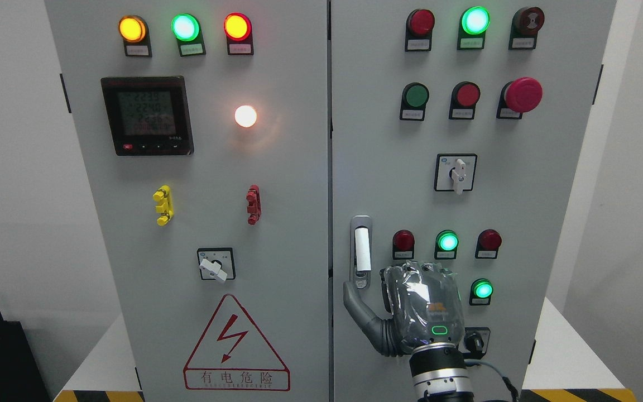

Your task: Release door handle

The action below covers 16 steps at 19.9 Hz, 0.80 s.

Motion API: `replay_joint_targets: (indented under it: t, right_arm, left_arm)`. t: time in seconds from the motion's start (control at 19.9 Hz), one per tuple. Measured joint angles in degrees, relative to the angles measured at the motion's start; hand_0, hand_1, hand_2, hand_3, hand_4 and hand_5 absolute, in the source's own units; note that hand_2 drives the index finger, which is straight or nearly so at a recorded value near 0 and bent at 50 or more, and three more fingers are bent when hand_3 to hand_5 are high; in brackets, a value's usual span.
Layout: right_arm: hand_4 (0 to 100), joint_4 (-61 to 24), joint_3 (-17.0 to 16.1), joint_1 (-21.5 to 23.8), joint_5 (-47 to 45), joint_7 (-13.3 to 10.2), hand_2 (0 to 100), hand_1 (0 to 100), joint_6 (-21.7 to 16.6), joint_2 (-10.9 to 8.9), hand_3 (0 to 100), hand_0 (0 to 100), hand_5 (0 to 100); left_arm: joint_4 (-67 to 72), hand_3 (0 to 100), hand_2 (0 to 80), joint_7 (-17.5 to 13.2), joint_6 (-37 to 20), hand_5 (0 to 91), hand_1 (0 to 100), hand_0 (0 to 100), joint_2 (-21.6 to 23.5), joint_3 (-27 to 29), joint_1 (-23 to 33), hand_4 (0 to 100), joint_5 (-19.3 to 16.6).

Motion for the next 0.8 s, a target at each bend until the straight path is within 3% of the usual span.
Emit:
replay_joint_targets:
  t: [0.8]
  right_arm:
    - [100,2.54,-0.35,-2.23,0.15,0.12,100,6,1.07,0.05,100,35,96]
  left_arm:
    - [0.0,0,0.0,0.0,-0.01,0.0,39,12,0.0,0.0,0.0,0,0.0]
